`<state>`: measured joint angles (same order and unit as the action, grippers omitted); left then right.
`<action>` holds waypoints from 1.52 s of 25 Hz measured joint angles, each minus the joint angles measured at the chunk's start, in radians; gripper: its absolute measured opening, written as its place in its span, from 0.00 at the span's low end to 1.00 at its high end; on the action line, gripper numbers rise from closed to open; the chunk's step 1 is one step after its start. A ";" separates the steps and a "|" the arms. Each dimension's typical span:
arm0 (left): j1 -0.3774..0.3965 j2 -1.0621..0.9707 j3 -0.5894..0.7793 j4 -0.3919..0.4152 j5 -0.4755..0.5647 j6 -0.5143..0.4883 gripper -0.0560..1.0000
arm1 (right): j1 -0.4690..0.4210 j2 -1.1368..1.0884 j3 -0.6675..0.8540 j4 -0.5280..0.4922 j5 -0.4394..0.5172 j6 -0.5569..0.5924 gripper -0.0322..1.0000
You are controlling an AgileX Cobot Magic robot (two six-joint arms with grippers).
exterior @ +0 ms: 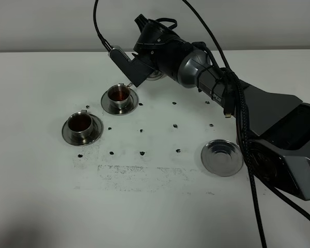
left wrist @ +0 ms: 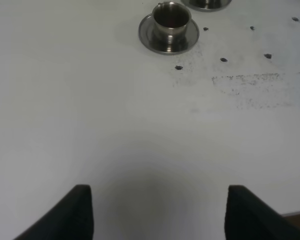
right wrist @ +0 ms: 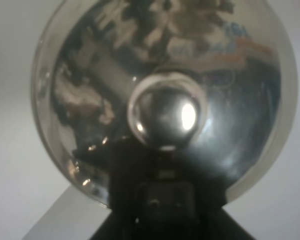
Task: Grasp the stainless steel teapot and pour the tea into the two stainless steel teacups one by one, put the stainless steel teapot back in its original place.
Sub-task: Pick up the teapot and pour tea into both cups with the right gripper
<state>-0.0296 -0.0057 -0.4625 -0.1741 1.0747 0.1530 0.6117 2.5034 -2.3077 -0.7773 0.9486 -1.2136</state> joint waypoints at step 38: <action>0.000 0.000 0.000 0.000 0.000 0.000 0.57 | 0.015 -0.009 0.000 -0.030 -0.006 0.012 0.21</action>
<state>-0.0296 -0.0057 -0.4625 -0.1741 1.0747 0.1530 0.6272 2.4946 -2.3077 -0.8078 0.9424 -1.2019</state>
